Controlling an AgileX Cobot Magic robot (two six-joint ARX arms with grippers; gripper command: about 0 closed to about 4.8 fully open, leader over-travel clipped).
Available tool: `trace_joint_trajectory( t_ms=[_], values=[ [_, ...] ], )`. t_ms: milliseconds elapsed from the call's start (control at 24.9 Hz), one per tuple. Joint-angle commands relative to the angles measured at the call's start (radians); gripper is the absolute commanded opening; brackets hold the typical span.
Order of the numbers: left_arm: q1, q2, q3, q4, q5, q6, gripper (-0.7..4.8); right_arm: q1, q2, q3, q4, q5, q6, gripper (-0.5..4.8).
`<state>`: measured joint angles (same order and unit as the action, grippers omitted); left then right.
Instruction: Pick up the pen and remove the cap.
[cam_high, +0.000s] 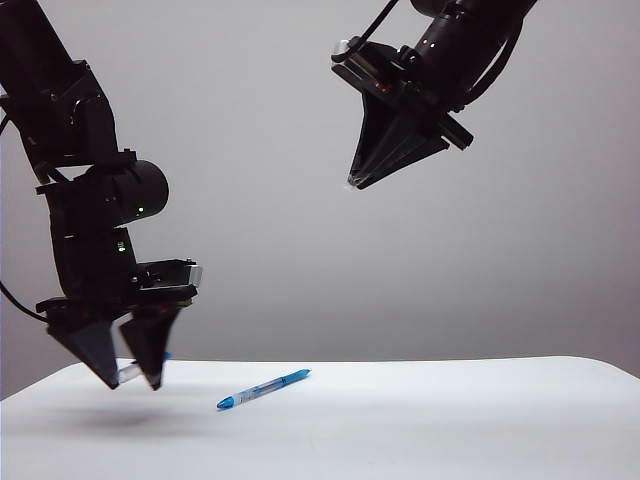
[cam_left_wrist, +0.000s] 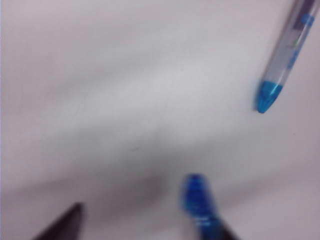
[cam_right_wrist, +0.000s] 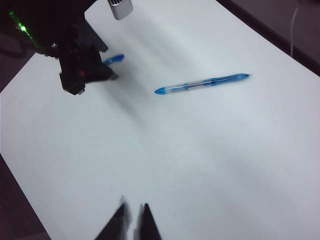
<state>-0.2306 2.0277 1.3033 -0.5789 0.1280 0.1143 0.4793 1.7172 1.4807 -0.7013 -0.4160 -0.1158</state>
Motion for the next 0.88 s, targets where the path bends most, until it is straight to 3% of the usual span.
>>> trace_joint_trajectory(
  t_ms=[40,120,281,321,361,401,521,561,642,762,842,882],
  values=[
    [-0.006,-0.003,0.003,-0.005,0.007,-0.004,3.36,0.001,-0.004,0.005,0.003,-0.005,-0.016,-0.01],
    [-0.007,-0.003,0.003,-0.023,0.018,-0.023,3.50,0.001,-0.003,0.005,0.002,-0.005,-0.016,-0.01],
    [0.018,-0.003,0.003,-0.005,0.390,-0.099,3.47,0.001,0.000,0.005,0.002,-0.005,-0.015,-0.01],
    [0.021,-0.005,0.003,0.014,0.356,-0.124,3.36,0.001,0.000,0.005,0.001,-0.005,-0.015,-0.01],
    [0.021,-0.010,0.004,0.011,0.230,-0.121,3.37,0.001,0.000,0.005,-0.005,-0.005,-0.015,-0.01],
    [0.021,-0.010,0.003,-0.008,0.204,-0.063,3.39,0.001,0.000,0.005,-0.011,-0.005,-0.016,-0.01],
    [0.018,-0.009,0.002,-0.019,0.085,-0.009,3.42,0.001,0.000,0.000,-0.005,-0.005,-0.016,-0.01],
    [0.018,-0.009,0.002,-0.010,0.109,-0.010,3.40,0.001,0.000,0.000,-0.005,-0.006,-0.016,-0.01],
    [0.017,-0.008,0.001,-0.010,-0.060,0.023,3.36,0.001,0.000,-0.002,-0.005,-0.009,-0.016,-0.01],
    [0.019,0.010,0.001,-0.023,-0.039,0.010,3.36,0.001,0.000,-0.002,-0.005,-0.010,-0.016,-0.01],
    [0.021,0.016,0.001,-0.026,0.143,-0.025,3.36,0.001,0.000,-0.002,-0.005,-0.013,-0.016,-0.01],
    [0.019,0.018,0.002,-0.023,0.126,-0.023,2.96,0.001,0.000,-0.002,-0.004,-0.013,-0.015,-0.01]
  ],
)
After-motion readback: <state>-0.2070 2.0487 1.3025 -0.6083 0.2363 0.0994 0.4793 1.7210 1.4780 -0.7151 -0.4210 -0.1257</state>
